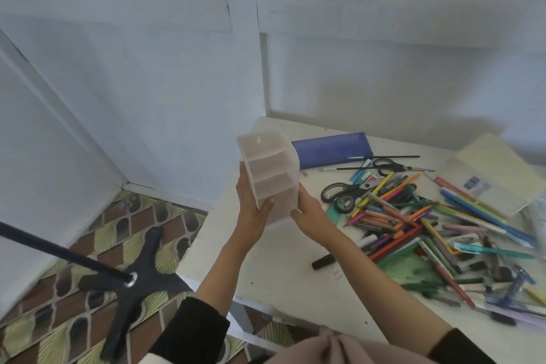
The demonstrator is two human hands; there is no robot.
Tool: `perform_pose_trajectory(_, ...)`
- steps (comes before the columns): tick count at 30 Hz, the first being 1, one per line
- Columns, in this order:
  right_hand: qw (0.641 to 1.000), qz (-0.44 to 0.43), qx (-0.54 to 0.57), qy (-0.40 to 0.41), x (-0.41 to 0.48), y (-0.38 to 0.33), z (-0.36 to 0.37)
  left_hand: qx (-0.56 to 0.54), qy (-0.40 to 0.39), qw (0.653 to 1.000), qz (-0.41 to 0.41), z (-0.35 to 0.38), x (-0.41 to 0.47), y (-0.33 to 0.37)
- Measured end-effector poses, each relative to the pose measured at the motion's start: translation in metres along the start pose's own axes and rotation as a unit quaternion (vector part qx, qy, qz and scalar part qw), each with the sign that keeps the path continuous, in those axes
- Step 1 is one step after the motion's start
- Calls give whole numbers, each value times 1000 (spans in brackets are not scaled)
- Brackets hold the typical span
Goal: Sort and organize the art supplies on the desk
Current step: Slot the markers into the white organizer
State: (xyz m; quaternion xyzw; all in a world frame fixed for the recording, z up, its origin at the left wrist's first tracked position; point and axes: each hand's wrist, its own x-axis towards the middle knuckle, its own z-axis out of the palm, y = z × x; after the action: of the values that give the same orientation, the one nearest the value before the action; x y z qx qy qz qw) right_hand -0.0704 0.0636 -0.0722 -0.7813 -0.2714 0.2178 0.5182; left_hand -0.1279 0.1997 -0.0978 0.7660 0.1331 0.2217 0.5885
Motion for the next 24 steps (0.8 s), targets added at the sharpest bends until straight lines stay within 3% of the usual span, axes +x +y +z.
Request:
perform_pose_trajectory(8,999,-4,-12,-32,-19,25,-21,5,63,998,-12,16,-16,-9)
perform_pose_trajectory(14,996,21,-10,84,-52,42,-82,117,268,956,25,52,-58,-9)
perform_pose_trajectory(16,991,26,12,130,-63,46,-109,145,295,942,65,67,-70,-5)
perform_pose_trajectory(19,983,34,21,181,-82,58,-144,153,227,952,135,93,-77,5)
perform_pose_trajectory(24,972,52,1,227,-120,84,-193,165,38,955,243,149,-68,30)
